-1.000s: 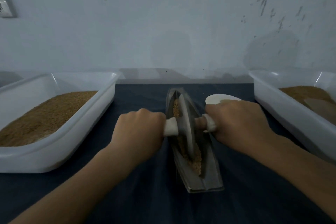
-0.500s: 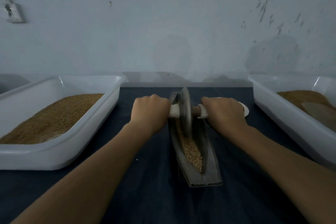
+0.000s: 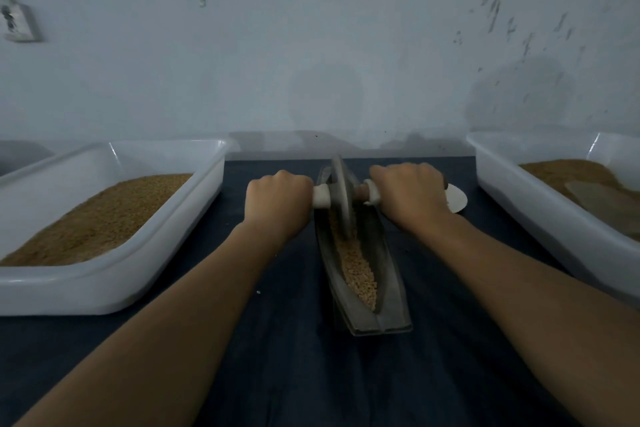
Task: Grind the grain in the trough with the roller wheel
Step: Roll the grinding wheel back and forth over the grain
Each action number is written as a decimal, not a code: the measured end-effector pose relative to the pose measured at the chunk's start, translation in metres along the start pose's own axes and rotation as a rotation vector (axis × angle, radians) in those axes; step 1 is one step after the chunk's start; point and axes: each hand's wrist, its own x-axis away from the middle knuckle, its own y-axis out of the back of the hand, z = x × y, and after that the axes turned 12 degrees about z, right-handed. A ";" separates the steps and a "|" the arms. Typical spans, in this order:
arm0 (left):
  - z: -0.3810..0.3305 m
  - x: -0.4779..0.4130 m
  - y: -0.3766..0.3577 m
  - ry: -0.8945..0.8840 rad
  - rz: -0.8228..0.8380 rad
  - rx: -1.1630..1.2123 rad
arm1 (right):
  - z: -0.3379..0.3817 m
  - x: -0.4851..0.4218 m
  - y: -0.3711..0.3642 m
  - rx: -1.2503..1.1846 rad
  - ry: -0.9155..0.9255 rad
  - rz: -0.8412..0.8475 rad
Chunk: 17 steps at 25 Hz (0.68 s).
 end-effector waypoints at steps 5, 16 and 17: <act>0.013 0.049 0.002 -0.167 -0.102 -0.074 | -0.010 0.068 0.010 -0.064 0.101 -0.124; -0.001 0.012 0.011 -0.014 0.027 -0.037 | -0.007 0.021 0.019 -0.195 -0.065 0.220; 0.001 0.022 0.010 -0.032 0.021 -0.032 | -0.009 0.032 0.020 -0.168 -0.034 0.185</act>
